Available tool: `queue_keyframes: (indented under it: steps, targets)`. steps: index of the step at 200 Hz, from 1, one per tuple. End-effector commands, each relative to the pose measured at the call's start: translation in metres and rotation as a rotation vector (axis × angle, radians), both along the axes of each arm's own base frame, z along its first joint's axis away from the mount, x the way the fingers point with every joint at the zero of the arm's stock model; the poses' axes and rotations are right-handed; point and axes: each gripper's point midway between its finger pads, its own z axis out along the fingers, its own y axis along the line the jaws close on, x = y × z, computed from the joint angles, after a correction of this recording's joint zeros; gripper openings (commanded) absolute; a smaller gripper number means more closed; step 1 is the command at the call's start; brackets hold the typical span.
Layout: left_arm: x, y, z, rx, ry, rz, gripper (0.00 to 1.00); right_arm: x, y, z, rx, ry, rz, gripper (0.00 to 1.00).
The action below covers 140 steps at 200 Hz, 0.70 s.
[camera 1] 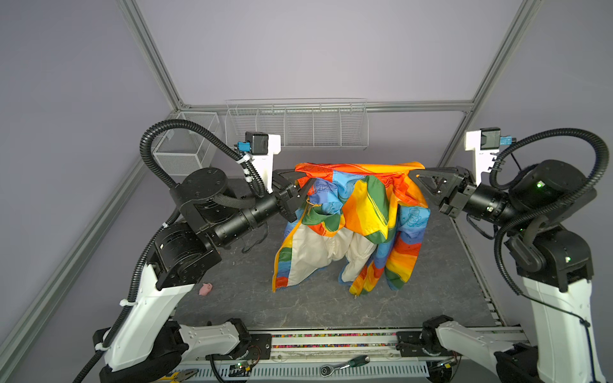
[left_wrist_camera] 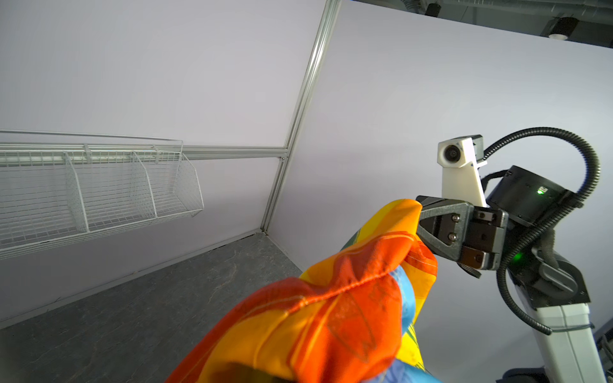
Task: Zip up the jacket
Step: 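Raise the jacket high with both grippers, spreading it open, then lower the held jacket onto the table with both grippers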
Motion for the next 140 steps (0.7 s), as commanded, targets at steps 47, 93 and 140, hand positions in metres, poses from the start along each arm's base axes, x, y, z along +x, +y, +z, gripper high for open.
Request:
queue_keyframes:
  steps: [47,93,140]
  targets:
    - [0.1,-0.041,-0.104,0.319,0.16,0.326,0.0,0.113,0.006,-0.117,-0.105,0.319,-0.144,0.06]
    - [0.167,-0.073,-0.184,0.479,0.26,0.437,0.0,0.176,-0.01,-0.2,-0.141,0.51,-0.235,0.06]
    - [0.238,-0.078,-0.226,0.464,0.348,0.534,0.0,0.244,-0.045,-0.275,-0.172,0.69,-0.385,0.06]
